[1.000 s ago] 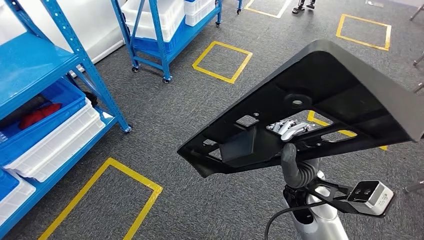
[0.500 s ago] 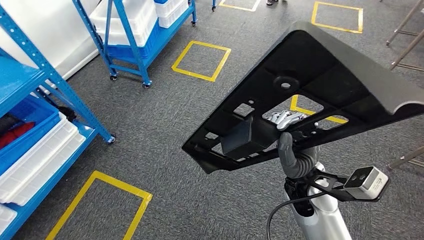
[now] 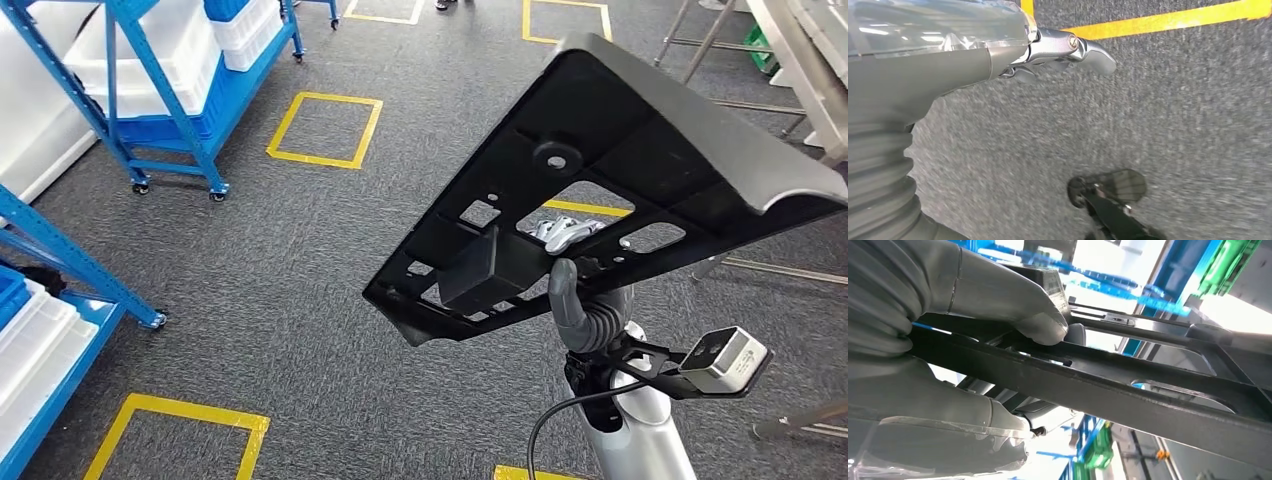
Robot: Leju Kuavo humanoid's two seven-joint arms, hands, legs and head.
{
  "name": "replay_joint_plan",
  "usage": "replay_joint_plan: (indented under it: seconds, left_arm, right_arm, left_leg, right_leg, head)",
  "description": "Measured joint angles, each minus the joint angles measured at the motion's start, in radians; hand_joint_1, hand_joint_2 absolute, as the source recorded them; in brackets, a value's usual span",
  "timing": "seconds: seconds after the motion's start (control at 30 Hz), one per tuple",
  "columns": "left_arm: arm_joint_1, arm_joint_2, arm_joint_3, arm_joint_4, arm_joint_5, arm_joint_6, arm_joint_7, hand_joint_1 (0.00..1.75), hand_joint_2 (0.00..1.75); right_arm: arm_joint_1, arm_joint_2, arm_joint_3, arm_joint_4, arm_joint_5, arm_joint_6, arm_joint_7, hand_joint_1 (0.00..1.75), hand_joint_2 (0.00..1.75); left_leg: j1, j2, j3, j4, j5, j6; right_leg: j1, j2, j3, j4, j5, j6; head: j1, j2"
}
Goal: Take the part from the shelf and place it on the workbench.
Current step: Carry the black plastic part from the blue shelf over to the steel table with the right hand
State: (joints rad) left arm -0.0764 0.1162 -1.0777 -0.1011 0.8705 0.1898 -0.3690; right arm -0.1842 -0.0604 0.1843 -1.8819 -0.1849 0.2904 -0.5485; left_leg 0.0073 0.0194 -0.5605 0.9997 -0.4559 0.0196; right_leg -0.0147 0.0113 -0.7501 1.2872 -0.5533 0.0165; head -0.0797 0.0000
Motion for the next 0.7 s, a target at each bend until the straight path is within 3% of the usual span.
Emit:
replay_joint_plan:
  seconds: [0.03, 0.07, 0.1, 0.13, 0.2, 0.23, 0.3, 0.37, 0.47, 0.5, 0.53, 0.57, 0.6, 0.67, 0.7]
  left_arm:
    - [0.001, -0.002, 0.0, 0.0, 0.0, 0.001, 0.001, 0.0, 1.75]
    - [0.001, -0.004, 0.0, 0.0, 0.0, 0.002, 0.001, 0.0, 1.75]
    - [0.0, -0.006, 0.0, 0.0, 0.0, 0.003, 0.002, 0.0, 1.75]
    - [0.0, -0.008, 0.0, 0.0, 0.0, 0.004, 0.001, 0.0, 1.75]
    - [0.0, -0.01, 0.0, 0.0, 0.0, 0.006, 0.0, 0.0, 1.75]
    - [0.0, -0.011, 0.0, 0.0, 0.0, 0.007, -0.001, 0.0, 1.75]
    - [-0.001, -0.012, -0.001, 0.0, 0.0, 0.007, -0.001, 0.0, 1.75]
    - [-0.004, -0.012, -0.001, 0.0, 0.0, 0.007, -0.001, 0.0, 1.75]
    - [-0.001, -0.012, -0.002, 0.0, 0.0, 0.007, -0.002, 0.0, 1.75]
    - [0.002, -0.012, -0.002, 0.0, 0.0, 0.008, -0.002, 0.0, 1.75]
    - [0.003, -0.012, -0.002, 0.0, 0.0, 0.008, -0.003, 0.0, 1.75]
    - [0.004, -0.012, -0.002, 0.0, 0.0, 0.009, -0.004, 0.0, 1.75]
    - [0.003, -0.012, -0.001, 0.0, 0.0, 0.011, -0.007, 0.0, 1.75]
    - [0.002, -0.011, 0.001, 0.0, 0.0, 0.017, -0.013, 0.0, 1.75]
    - [0.002, -0.01, 0.003, 0.0, 0.0, 0.019, -0.016, 0.0, 1.75]
  right_arm:
    - [-0.002, 0.001, 0.001, 0.001, 0.003, -0.001, 0.005, 1.75, 1.75]
    - [-0.005, 0.001, 0.002, 0.002, 0.005, -0.002, 0.01, 1.75, 1.75]
    - [-0.008, 0.001, 0.003, 0.002, 0.007, -0.004, 0.014, 1.75, 1.75]
    - [-0.011, 0.001, 0.003, 0.0, 0.007, -0.006, 0.016, 1.75, 1.75]
    - [-0.017, 0.002, 0.005, -0.004, 0.007, -0.009, 0.02, 1.75, 1.75]
    - [-0.019, 0.002, 0.006, -0.006, 0.007, -0.011, 0.021, 1.75, 1.75]
    - [-0.02, 0.002, 0.007, -0.01, 0.007, -0.012, 0.021, 1.75, 1.75]
    - [-0.022, 0.002, 0.008, -0.015, 0.007, -0.012, 0.021, 1.75, 1.75]
    - [-0.024, 0.005, 0.01, -0.017, 0.007, -0.012, 0.022, 1.75, 1.75]
    - [-0.023, 0.006, 0.012, -0.017, 0.007, -0.012, 0.023, 1.75, 1.75]
    - [-0.023, 0.006, 0.013, -0.017, 0.007, -0.011, 0.023, 1.75, 1.75]
    - [-0.022, 0.006, 0.015, -0.018, 0.007, -0.007, 0.024, 1.75, 1.75]
    - [-0.022, 0.006, 0.016, -0.018, 0.007, -0.002, 0.024, 1.75, 1.75]
    - [-0.022, 0.007, 0.018, -0.024, 0.006, 0.011, 0.023, 1.75, 1.75]
    - [-0.022, 0.007, 0.019, -0.027, 0.002, 0.018, 0.021, 1.75, 1.75]
  left_leg:
    - [0.0, 0.013, 0.0, 0.0, -0.001, 0.0]
    - [0.0, 0.026, 0.0, 0.0, -0.002, -0.001]
    - [-0.001, 0.037, 0.002, 0.001, -0.003, -0.003]
    - [-0.002, 0.047, 0.003, 0.002, -0.006, -0.007]
    - [-0.007, 0.066, 0.008, 0.005, -0.012, -0.017]
    - [-0.01, 0.076, 0.01, 0.005, -0.014, -0.023]
    - [-0.009, 0.096, 0.014, 0.004, -0.018, -0.035]
    - [-0.005, 0.073, 0.006, 0.034, -0.044, -0.046]
    - [0.0, 0.003, -0.073, 0.209, -0.132, -0.053]
    - [0.0, -0.006, -0.1, 0.262, -0.148, -0.054]
    - [0.0, -0.009, -0.114, 0.284, -0.144, -0.053]
    - [0.0, -0.012, -0.111, 0.269, -0.122, -0.052]
    - [0.001, -0.018, -0.091, 0.217, -0.086, -0.049]
    - [0.003, -0.058, -0.036, 0.084, -0.024, -0.041]
    - [0.003, -0.076, -0.017, 0.04, -0.011, -0.038]
  right_leg:
    - [-0.002, -0.004, -0.003, 0.01, 0.005, 0.002]
    - [-0.003, -0.011, 0.014, -0.02, 0.027, 0.003]
    - [-0.003, -0.026, 0.05, -0.082, 0.057, 0.003]
    - [0.0, -0.055, 0.089, -0.152, 0.078, 0.0]
    - [0.009, -0.095, 0.139, -0.246, 0.1, -0.01]
    - [0.013, -0.099, 0.143, -0.258, 0.097, -0.016]
    - [0.015, -0.071, 0.142, -0.261, 0.102, -0.027]
    - [0.011, -0.046, 0.145, -0.269, 0.108, -0.039]
    - [0.01, -0.009, 0.146, -0.272, 0.112, -0.051]
    - [0.012, 0.005, 0.146, -0.27, 0.111, -0.052]
    - [0.012, 0.021, 0.146, -0.269, 0.111, -0.052]
    - [0.013, 0.036, 0.146, -0.267, 0.111, -0.052]
    - [0.012, 0.051, 0.146, -0.264, 0.11, -0.051]
    - [0.011, 0.077, 0.145, -0.26, 0.109, -0.047]
    - [0.011, 0.089, 0.142, -0.259, 0.11, -0.042]
  head:
    - [0.0, 0.0]
    - [0.0, 0.0]
    - [0.0, 0.0]
    - [0.0, 0.0]
    - [0.0, 0.0]
    - [0.0, 0.0]
    - [0.0, 0.0]
    - [0.0, 0.0]
    - [0.0, 0.0]
    - [0.0, 0.0]
    - [0.0, 0.0]
    - [0.0, 0.0]
    - [0.0, 0.0]
    - [0.0, 0.0]
    - [0.0, 0.0]
